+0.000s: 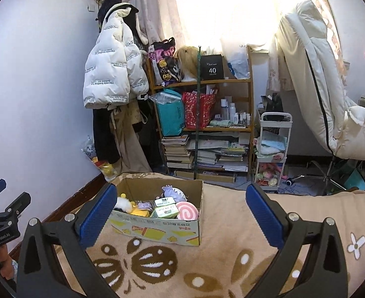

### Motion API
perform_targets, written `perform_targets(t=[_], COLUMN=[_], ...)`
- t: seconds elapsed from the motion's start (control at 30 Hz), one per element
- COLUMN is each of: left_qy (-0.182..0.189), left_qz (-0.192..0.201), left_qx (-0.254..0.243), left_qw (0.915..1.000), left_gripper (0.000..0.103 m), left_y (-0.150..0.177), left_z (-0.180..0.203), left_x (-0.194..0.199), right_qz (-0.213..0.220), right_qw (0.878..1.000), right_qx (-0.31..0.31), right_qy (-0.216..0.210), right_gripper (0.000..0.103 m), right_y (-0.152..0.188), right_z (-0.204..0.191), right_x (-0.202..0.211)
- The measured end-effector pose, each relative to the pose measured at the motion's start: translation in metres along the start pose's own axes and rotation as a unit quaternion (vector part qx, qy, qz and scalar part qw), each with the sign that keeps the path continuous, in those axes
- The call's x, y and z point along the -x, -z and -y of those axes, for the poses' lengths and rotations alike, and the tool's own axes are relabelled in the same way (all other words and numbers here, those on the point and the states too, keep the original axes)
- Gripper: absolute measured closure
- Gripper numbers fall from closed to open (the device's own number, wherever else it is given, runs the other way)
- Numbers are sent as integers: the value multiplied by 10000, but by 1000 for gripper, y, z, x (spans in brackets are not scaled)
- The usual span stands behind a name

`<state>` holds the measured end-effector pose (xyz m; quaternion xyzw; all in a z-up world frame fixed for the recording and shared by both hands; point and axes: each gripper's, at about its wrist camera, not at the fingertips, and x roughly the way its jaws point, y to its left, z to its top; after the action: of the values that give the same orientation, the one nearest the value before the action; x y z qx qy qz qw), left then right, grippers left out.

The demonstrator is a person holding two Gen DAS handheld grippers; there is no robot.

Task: Organize soft objects

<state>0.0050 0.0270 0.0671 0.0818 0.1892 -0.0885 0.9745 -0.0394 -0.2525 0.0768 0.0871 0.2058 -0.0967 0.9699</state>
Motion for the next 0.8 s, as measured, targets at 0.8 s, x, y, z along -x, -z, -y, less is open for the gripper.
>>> perform_targets(t=[0.8], left_qy=[177], left_qz=[-378], left_qx=[-50], left_qw=[9991], left_gripper=[1], left_y=[24], left_z=[5], left_x=[-28], right_qz=[-207], right_qw=[9995], right_qx=[-26], right_qy=[234], right_gripper=[0], right_y=[30], right_z=[3], right_x=[-19])
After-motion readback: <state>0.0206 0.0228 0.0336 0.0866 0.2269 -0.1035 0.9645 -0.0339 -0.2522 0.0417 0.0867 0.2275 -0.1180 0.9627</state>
